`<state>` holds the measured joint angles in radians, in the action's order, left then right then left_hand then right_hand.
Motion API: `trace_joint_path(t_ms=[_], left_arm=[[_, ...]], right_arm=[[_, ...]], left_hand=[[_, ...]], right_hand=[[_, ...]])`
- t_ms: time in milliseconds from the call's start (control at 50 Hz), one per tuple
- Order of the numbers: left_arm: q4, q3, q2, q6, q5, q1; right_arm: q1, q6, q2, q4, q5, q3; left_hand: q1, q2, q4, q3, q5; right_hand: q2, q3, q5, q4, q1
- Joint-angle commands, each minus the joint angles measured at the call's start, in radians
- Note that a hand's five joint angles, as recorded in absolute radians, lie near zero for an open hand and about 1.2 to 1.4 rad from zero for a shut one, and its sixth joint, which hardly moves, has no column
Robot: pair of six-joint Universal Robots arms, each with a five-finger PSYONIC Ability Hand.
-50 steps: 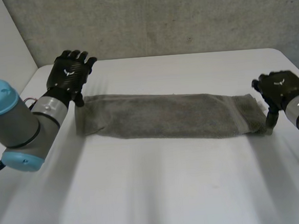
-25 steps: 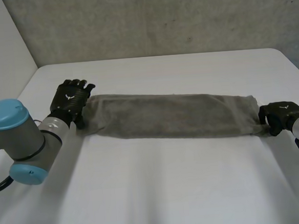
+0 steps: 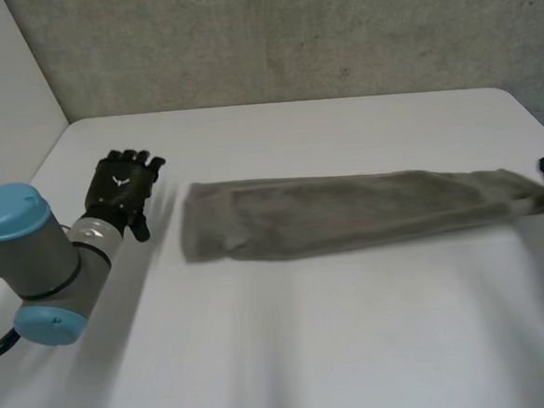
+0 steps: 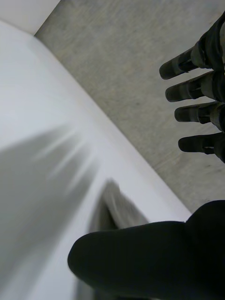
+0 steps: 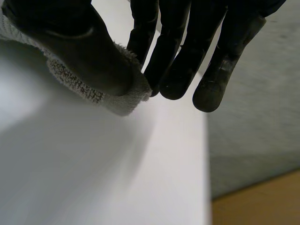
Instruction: Fold the towel.
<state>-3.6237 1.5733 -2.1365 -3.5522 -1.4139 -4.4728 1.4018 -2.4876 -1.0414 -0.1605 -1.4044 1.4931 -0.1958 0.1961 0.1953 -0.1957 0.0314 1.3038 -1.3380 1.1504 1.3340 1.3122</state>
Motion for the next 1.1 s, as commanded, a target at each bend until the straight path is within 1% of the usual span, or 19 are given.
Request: trace_joint_path(t_ms=[20, 160, 200, 220, 260, 280, 320, 340, 380, 480, 560, 600, 720, 760, 820, 880, 940, 980, 1100], left_arm=[[0.0, 0.048, 0.142, 0.003, 0.004, 0.001], [-0.006, 0.021, 0.239, 0.048, 0.004, 0.004], [-0.006, 0.008, 0.24, 0.065, 0.001, 0.009], [-0.003, -0.001, 0.24, 0.084, 0.0, 0.013], [-0.001, -0.007, 0.239, 0.101, 0.0, 0.02], [-0.001, -0.007, 0.239, 0.101, 0.0, 0.02], [0.0, -0.006, 0.233, 0.128, 0.0, 0.032], [0.0, -0.006, 0.233, 0.128, 0.0, 0.032], [0.0, 0.0, 0.225, 0.13, 0.0, 0.046], [0.0, 0.01, 0.217, 0.128, 0.0, 0.053], [0.002, 0.013, 0.204, 0.131, 0.0, 0.053], [0.003, 0.016, 0.193, 0.131, 0.0, 0.058], [0.0, 0.016, 0.191, 0.13, 0.003, 0.083], [-0.003, 0.002, 0.193, 0.136, 0.003, 0.105], [-0.006, -0.003, 0.194, 0.138, 0.003, 0.121], [-0.01, -0.024, 0.19, 0.139, 0.003, 0.191], [-0.01, -0.032, 0.179, 0.139, 0.003, 0.219], [-0.01, -0.05, 0.132, 0.139, 0.0, 0.268], [-0.004, -0.108, -0.021, 0.128, -0.005, 0.34]], right_arm=[[-0.023, 0.11, -0.025, 0.009, -0.021, -0.12], [0.204, 0.118, -0.08, 0.001, -0.007, -0.2], [0.39, 0.131, -0.071, -0.014, -0.007, -0.238], [0.391, 0.131, -0.071, -0.014, -0.007, -0.238], [0.567, 0.173, -0.019, -0.049, -0.004, -0.26], [0.568, 0.173, -0.019, -0.05, -0.004, -0.26], [0.719, 0.242, 0.07, -0.108, 0.001, -0.267], [0.72, 0.242, 0.07, -0.108, 0.001, -0.267], [0.833, 0.304, 0.153, -0.17, 0.001, -0.272], [0.925, 0.364, 0.28, -0.243, 0.001, -0.312], [0.942, 0.38, 0.342, -0.244, -0.002, -0.335], [0.945, 0.383, 0.357, -0.24, -0.002, -0.318], [0.927, 0.358, 0.284, -0.24, -0.002, -0.257], [0.905, 0.294, 0.145, -0.241, -0.002, -0.177], [0.884, 0.227, 0.069, -0.24, -0.002, -0.132], [0.774, -0.046, -0.112, -0.231, -0.007, -0.003], [0.727, -0.149, -0.15, -0.217, -0.004, 0.039], [0.63, -0.326, -0.19, -0.165, 0.04, 0.107], [0.447, -0.484, -0.18, -0.047, 0.166, 0.18]], left_hand=[[-0.024, 0.023, 0.024, -0.024, 0.013], [-0.018, 0.017, 0.018, -0.018, 0.008], [-0.021, 0.02, 0.021, -0.021, 0.01], [-0.021, 0.02, 0.021, -0.021, 0.011], [-0.021, 0.02, 0.021, -0.021, 0.011], [-0.021, 0.02, 0.021, -0.021, 0.011], [-0.021, 0.02, 0.021, -0.021, 0.011], [-0.021, 0.02, 0.021, -0.021, 0.011], [-0.021, 0.02, 0.021, -0.021, 0.011], [-0.021, 0.02, 0.021, -0.021, 0.011], [-0.021, 0.02, 0.021, -0.021, 0.011], [-0.018, 0.017, 0.018, -0.018, 0.008], [-0.018, 0.017, 0.018, -0.018, 0.008], [-0.018, 0.017, 0.018, -0.018, 0.008], [-0.021, 0.02, 0.021, -0.021, 0.011], [-0.021, 0.02, 0.021, -0.021, 0.011], [-0.021, 0.02, 0.021, -0.021, 0.011], [-0.021, 0.02, 0.021, -0.021, 0.011], [-0.024, 0.023, 0.024, -0.024, 0.013]], right_hand=[[0.092, -0.058, 0.071, 0.062, 0.084], [0.092, -0.058, 0.071, 0.062, 0.084], [0.092, -0.058, 0.071, 0.062, 0.084], [0.092, -0.058, 0.071, 0.062, 0.084], [0.092, -0.058, 0.071, 0.062, 0.084], [0.092, -0.058, 0.071, 0.062, 0.084], [0.092, -0.058, 0.071, 0.062, 0.084], [0.092, -0.058, 0.071, 0.062, 0.084], [0.092, -0.058, 0.071, 0.062, 0.084], [0.092, -0.058, 0.071, 0.062, 0.084], [0.035, -0.001, 0.014, 0.005, 0.026], [-1.129, 1.163, -1.15, -1.159, -1.138], [-1.129, 1.163, -1.15, -1.159, -1.138], [-1.129, 1.163, -1.15, -1.159, -1.138], [-1.129, 1.163, -1.15, -1.159, -1.138], [-1.129, 1.163, -1.15, -1.159, -1.138], [-1.129, 1.163, -1.15, -1.159, -1.138], [-1.129, 1.163, -1.15, -1.159, -1.138], [-1.129, 1.163, -1.15, -1.159, -1.138]])
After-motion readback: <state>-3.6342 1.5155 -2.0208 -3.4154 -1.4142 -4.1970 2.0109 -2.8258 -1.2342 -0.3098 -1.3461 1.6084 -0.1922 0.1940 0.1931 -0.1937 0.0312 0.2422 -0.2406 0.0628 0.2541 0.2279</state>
